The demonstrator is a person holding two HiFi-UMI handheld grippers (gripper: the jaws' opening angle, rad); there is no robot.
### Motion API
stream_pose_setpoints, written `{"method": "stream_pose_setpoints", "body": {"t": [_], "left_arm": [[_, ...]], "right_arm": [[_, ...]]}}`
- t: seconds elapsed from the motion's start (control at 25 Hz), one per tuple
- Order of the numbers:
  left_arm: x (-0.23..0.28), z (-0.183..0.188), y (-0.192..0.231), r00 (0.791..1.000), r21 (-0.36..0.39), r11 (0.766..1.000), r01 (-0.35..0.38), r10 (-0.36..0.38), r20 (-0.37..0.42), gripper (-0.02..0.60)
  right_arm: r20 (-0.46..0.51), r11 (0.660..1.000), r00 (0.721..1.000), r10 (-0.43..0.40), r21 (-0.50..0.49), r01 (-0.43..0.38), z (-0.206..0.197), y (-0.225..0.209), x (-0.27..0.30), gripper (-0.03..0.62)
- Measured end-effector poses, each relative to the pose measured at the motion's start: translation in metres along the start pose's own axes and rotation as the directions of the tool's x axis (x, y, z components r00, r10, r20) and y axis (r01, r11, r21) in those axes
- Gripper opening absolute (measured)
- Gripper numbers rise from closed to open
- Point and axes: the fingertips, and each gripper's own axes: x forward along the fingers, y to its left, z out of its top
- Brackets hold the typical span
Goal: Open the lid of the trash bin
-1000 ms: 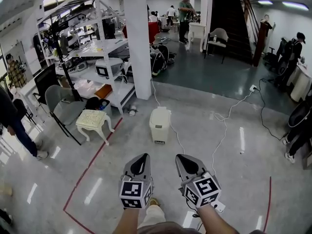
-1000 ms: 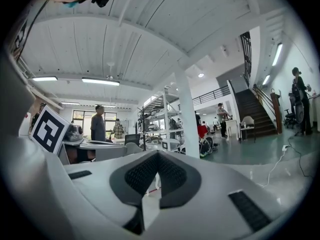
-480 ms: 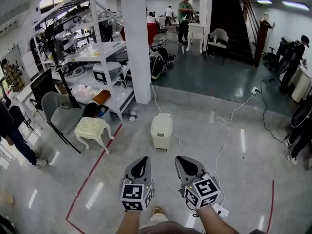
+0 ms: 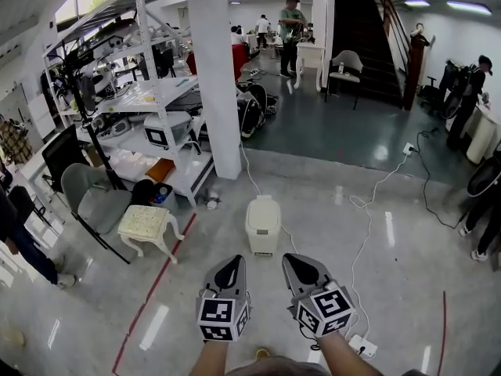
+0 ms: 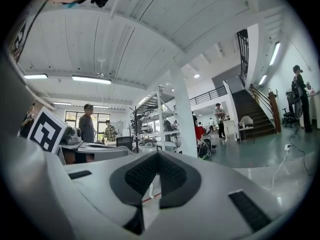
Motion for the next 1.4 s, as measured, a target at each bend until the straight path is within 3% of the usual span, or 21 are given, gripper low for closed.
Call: {"method": "stream_pose_setpoints", "body": {"t": [0.72,1.4], "left_arm": [[0.063,-0.001,0.043,0.999,-0.012,0.999,0.040,-0.040,0.006,-0.011],[0.147,0.002,0.072,0.999,-0.011,0.999,0.038,-0.038,0.000,-0.011]], "right_arm": [[-0.004,0.997,0.997,-0.071,-0.004,0.071,0.001,-0.040,0.065,0.035],[-0.019,0.998,0.998,-0.064,0.005,0.064,-0.003,-0.095,0.136,0.035]]}}
